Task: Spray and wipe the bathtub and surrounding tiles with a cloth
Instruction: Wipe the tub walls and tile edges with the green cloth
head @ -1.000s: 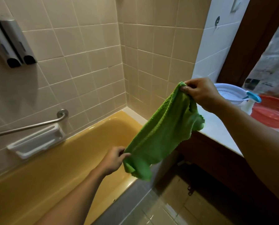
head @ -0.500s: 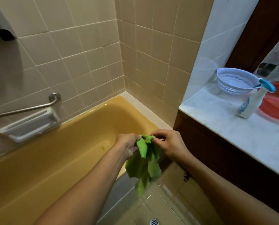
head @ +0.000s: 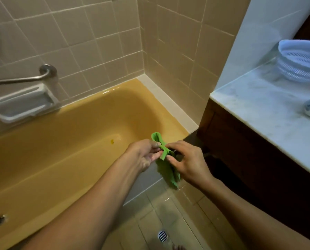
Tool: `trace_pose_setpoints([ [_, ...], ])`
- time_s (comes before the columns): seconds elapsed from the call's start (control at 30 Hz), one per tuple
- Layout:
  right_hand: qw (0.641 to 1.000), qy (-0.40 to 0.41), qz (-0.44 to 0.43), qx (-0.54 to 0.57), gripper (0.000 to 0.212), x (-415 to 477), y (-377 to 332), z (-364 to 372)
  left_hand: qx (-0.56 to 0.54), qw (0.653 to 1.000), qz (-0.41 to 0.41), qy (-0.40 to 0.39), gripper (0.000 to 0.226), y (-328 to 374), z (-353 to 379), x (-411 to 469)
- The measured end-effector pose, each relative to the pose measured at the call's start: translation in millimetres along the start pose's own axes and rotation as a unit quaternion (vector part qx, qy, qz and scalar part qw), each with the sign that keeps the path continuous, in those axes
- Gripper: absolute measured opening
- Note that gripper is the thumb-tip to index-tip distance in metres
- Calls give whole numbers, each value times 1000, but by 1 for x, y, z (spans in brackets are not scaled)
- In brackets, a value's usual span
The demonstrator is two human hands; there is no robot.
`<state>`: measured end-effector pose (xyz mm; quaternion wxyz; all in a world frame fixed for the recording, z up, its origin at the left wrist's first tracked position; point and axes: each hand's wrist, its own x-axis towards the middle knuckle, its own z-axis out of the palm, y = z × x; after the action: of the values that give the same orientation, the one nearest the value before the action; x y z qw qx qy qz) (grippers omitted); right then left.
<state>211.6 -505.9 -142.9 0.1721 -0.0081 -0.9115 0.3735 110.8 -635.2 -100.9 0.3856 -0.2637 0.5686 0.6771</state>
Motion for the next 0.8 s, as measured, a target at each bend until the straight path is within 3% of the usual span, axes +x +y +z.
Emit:
trace_pose_setpoints([
  [0.17, 999, -29, -25, 24, 25, -16, 70, 40, -17, 999, 7, -45, 11, -48, -22, 55],
  [0.27, 996, -49, 11, 69, 24, -27, 109, 61, 124, 982, 112, -84, 20, -84, -50, 95],
  [0.3, 994, -62, 23, 91, 24, -32, 120, 68, 221, 954, 186, -82, 32, -99, -61, 114],
  [0.37, 985, -76, 37, 152, 23, -41, 141, 79, 413, 841, 337, -86, 66, -130, -78, 155],
  [0.4, 980, -72, 40, 179, 22, -46, 152, 86, 475, 787, 382, -99, 77, -146, -84, 179],
  [0.43, 977, -62, 42, 198, 23, -52, 164, 94, 510, 753, 400, -117, 79, -161, -89, 204],
  [0.53, 974, -30, 50, 217, 26, -73, 208, 119, 540, 723, 409, -137, 43, -202, -106, 278],
  [0.7, 973, 24, 72, 216, 29, -112, 281, 159, 549, 669, 495, -85, 20, -242, -129, 367],
  [0.8, 965, 42, 100, 239, 30, -126, 307, 179, 494, 684, 532, -78, 18, -249, -139, 392],
])
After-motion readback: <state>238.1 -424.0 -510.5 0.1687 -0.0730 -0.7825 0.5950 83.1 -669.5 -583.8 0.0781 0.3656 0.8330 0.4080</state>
